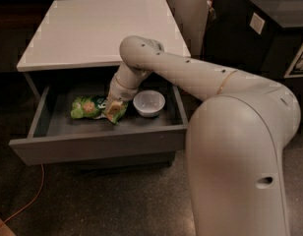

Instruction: Pick green rice chip bag from top drawer and place on counter

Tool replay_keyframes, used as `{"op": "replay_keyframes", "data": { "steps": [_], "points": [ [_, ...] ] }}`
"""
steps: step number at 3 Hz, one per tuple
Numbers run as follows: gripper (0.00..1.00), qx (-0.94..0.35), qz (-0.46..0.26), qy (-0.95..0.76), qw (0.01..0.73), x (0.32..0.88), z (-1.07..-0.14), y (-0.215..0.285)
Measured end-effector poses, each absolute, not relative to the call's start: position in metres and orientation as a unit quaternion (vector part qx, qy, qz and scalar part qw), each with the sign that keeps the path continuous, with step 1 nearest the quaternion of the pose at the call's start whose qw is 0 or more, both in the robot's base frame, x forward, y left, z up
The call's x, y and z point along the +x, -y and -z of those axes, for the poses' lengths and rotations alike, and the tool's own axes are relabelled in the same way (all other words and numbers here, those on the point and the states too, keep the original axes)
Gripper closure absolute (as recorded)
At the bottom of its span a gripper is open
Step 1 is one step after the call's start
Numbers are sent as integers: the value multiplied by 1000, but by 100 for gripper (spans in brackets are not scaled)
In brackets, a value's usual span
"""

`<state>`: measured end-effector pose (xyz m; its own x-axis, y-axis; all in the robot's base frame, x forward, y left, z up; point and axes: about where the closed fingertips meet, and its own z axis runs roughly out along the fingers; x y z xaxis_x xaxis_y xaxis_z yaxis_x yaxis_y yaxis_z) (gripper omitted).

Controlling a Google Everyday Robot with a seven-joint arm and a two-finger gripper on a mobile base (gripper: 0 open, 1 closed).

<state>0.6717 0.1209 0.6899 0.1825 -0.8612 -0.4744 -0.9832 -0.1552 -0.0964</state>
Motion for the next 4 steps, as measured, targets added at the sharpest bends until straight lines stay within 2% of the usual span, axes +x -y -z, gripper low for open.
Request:
{"op": "replay_keyframes", "data": {
  "steps": [2,3,4],
  "points": [
    [12,-736,-113,-639,194,698,-679,-129],
    [0,-735,-106,-639,199,704,-680,-138],
    [0,-738,-104,-635,204,712,-681,-147]
  ]
}}
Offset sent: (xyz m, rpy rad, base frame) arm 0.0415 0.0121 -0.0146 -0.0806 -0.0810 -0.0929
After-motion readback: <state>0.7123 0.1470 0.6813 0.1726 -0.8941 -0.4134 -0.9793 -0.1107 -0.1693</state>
